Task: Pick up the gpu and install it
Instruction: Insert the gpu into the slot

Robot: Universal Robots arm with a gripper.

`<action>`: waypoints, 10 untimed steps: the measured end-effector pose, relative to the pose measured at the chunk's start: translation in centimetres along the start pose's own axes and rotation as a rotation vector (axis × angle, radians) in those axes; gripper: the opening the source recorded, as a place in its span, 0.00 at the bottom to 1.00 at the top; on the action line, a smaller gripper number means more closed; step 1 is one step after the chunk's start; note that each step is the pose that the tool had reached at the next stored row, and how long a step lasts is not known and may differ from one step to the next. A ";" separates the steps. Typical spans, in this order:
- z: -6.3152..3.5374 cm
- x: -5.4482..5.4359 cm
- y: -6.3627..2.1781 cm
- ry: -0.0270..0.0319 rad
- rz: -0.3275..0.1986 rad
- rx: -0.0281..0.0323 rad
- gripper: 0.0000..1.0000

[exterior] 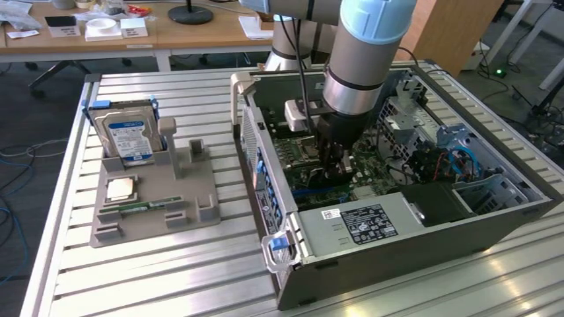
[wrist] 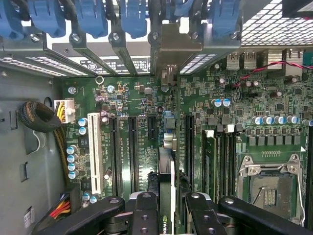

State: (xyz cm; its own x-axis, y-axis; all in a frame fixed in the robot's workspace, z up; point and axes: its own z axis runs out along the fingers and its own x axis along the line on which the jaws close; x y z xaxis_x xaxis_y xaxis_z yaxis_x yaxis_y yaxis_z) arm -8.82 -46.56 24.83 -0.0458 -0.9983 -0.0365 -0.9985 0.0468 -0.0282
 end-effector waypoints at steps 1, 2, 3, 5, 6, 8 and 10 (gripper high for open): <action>0.02 0.0 0.00 -0.0002 0.000 0.0001 0.26; 0.03 0.0 0.00 -0.0005 -0.001 0.0002 0.26; 0.03 0.0 0.00 -0.0004 -0.002 0.0001 0.26; 0.03 0.0 0.00 -0.0004 -0.002 0.0001 0.26; 0.03 0.0 0.00 -0.0005 -0.002 0.0001 0.26; 0.03 0.0 0.00 -0.0006 -0.002 0.0001 0.26; 0.00 0.0 0.00 -0.0009 -0.003 0.0005 0.26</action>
State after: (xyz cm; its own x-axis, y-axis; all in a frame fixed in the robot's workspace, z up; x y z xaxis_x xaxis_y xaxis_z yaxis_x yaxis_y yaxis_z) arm -8.81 -46.52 24.83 -0.0432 -0.9984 -0.0373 -0.9986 0.0443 -0.0287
